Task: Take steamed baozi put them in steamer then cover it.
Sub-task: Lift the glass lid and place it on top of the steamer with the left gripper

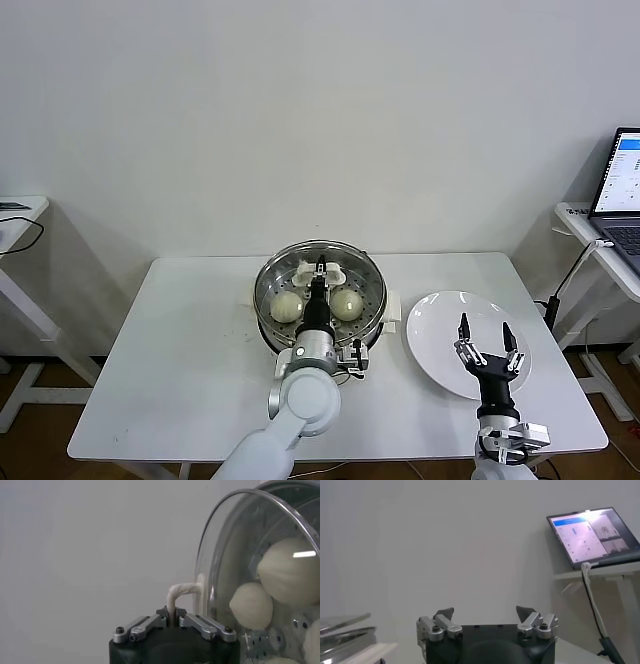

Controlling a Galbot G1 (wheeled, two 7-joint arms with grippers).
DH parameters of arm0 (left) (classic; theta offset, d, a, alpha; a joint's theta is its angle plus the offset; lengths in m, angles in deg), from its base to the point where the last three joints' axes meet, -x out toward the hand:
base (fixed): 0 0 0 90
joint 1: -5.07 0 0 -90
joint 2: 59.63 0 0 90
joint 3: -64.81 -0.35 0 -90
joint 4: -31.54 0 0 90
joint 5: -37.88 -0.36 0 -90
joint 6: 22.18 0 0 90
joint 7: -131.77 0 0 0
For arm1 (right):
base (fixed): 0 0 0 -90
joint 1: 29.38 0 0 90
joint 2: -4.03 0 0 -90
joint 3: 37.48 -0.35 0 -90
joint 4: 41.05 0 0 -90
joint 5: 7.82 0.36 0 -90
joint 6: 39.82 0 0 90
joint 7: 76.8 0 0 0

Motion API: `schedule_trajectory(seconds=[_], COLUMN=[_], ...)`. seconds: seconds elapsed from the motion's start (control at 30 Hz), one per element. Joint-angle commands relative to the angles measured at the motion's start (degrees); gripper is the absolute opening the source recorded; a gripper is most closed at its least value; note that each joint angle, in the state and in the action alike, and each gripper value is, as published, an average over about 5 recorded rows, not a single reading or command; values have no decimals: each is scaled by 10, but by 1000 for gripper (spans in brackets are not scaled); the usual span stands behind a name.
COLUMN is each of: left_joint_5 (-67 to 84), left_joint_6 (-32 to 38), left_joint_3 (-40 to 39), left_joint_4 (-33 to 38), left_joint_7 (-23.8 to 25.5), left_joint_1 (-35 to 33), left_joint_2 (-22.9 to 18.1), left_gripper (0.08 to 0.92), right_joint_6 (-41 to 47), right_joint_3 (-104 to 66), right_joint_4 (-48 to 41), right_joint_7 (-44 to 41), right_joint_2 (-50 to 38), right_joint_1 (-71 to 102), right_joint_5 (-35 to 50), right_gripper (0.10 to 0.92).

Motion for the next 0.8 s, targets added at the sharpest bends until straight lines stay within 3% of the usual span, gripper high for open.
schedule_trajectory(seconds=[0.03,0.8], left_joint_5=[-6,-13], left_joint_6=[1,10], left_joint_3=[0,10], left_joint_4=[-4,-13], left_joint_7=[1,-2], left_joint_1=[-2,-10], left_joint_2=[-6,-6], left_gripper=[188,188], right_joint_6=[0,0], right_joint_3=[2,3], right_joint_4=[-1,-5], right_joint_7=[0,-2], right_joint_2=[1,-1], right_joint_1=[-1,-5], right_joint_5=[-1,-2], right_gripper=[823,823])
